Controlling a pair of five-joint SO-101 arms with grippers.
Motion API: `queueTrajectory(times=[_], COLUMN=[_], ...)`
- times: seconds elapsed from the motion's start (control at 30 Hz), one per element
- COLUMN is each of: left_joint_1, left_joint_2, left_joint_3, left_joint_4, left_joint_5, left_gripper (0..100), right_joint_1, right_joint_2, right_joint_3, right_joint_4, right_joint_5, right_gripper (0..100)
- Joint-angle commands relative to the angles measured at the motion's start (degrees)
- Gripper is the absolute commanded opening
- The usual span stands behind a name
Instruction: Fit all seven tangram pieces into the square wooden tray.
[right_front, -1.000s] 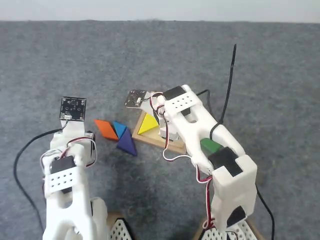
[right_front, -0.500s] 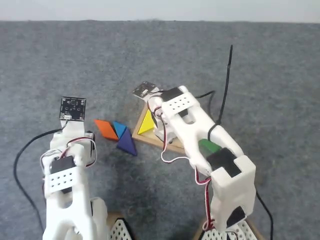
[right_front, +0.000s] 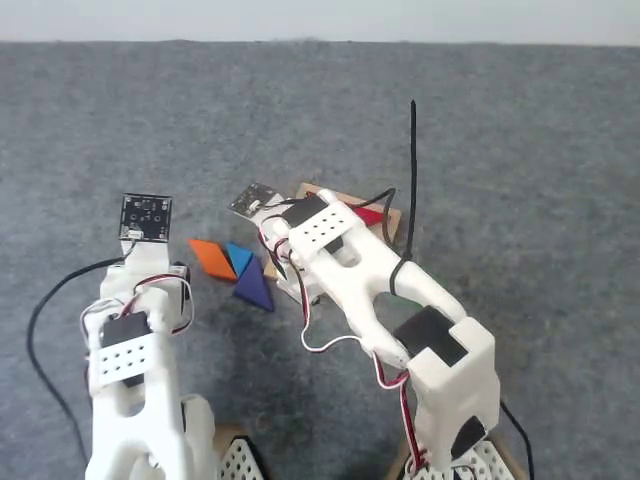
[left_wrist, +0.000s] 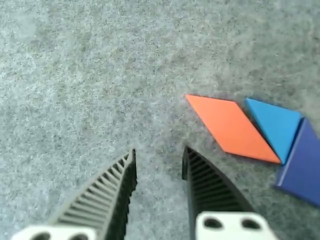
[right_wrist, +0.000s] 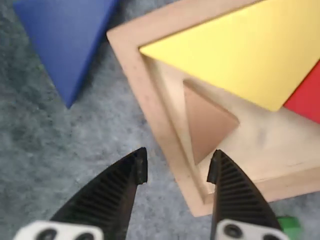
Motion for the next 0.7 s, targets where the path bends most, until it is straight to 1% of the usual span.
queueTrajectory(times=[0.0, 0.1, 0.2, 0.4, 0.53, 0.67], left_joint_1=[-0.35, -0.35, -0.35, -0.35, -0.35, -0.35], left_joint_2=[-1.85, -1.85, -1.85, -1.85, -1.85, -1.85], left_joint_3=[-0.84, -0.84, -0.84, -0.84, -0.84, -0.84], left_joint_4=[-1.23, -1.23, -1.23, -1.23, -1.23, -1.23], left_joint_5=[0.62, 0.62, 0.62, 0.62, 0.62, 0.62], left_gripper=[15, 15, 15, 15, 15, 15], right_joint_1=[1.01, 1.45, 1.1, 0.66, -0.31, -3.56], right_joint_2=[-2.42, -2.59, -1.54, 6.11, 9.01, 9.1], right_joint_3=[-4.84, -6.95, -7.12, -8.35, -12.22, -13.71], right_joint_4=[3.3, 4.7, 2.77, 0.13, 0.57, 0.57], right_joint_5=[-0.18, 0.0, 0.0, 0.44, 4.4, 8.62], right_gripper=[20.4, 20.4, 20.4, 20.4, 20.4, 20.4])
